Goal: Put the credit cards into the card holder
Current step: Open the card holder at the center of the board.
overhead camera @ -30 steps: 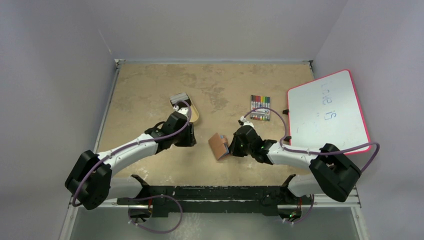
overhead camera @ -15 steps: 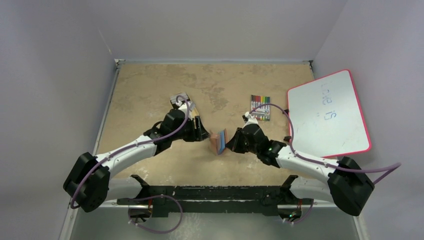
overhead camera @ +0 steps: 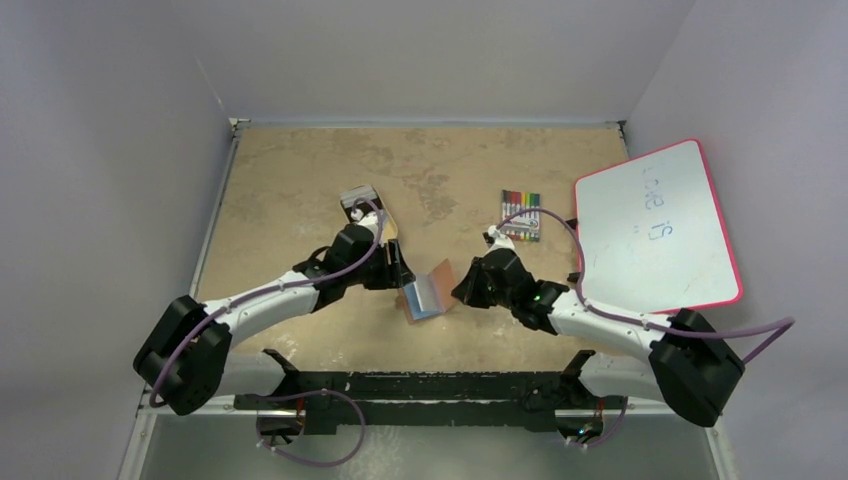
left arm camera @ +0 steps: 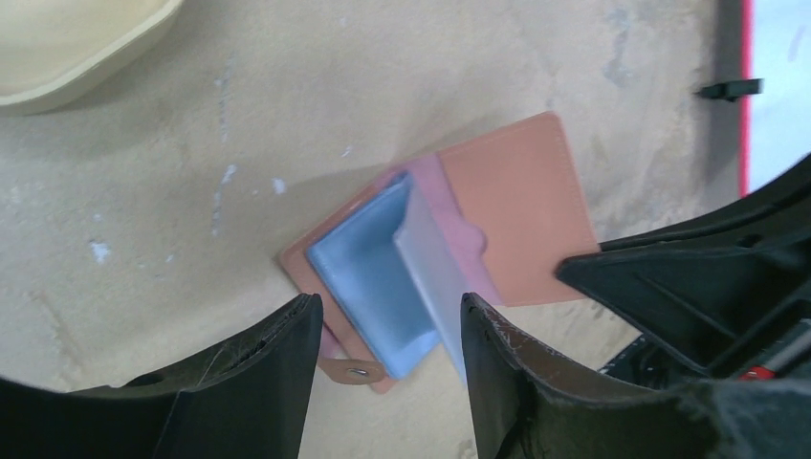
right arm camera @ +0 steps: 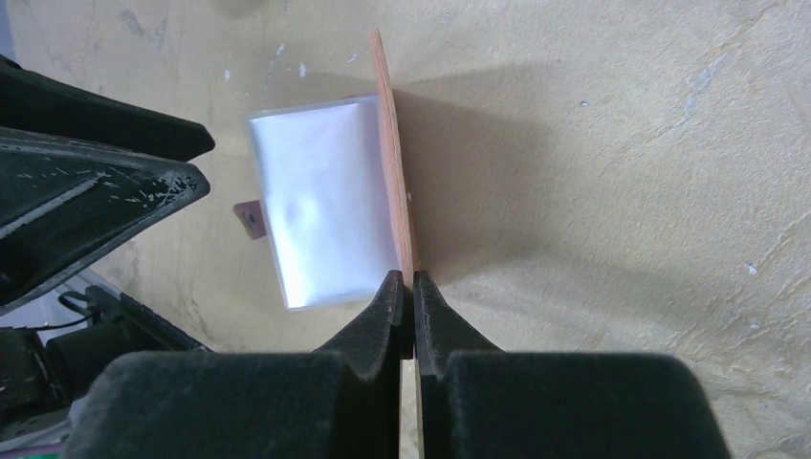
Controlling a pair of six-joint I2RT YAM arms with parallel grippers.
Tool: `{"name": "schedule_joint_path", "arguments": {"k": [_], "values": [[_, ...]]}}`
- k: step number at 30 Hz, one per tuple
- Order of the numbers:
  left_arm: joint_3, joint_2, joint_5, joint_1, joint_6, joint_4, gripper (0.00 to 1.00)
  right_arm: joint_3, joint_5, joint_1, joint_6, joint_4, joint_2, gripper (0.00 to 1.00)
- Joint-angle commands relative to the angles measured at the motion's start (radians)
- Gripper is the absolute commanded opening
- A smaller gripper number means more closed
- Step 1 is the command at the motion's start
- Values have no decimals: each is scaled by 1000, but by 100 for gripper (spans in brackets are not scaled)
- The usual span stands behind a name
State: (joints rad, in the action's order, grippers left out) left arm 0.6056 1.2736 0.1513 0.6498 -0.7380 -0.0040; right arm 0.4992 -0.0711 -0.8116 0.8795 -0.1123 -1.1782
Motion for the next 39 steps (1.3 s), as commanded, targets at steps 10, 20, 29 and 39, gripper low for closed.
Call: {"name": "schedule_joint_path", "arguments": {"k": [10,20,29,39], "values": [[-36,25,-88,4,27,-36,44,-47,-54,-4,35,-26,-12,0],[-75,39,-75,4,14,16,47,-68,-56,-4,48,-45,-23,0],[-125,53,-27,4,-36,127,50,-129,-24,-4,95,-88,-28,0],[-181,113,61,3,-120,359,51,-129,-44,-3,83,-98,-14,0]]}}
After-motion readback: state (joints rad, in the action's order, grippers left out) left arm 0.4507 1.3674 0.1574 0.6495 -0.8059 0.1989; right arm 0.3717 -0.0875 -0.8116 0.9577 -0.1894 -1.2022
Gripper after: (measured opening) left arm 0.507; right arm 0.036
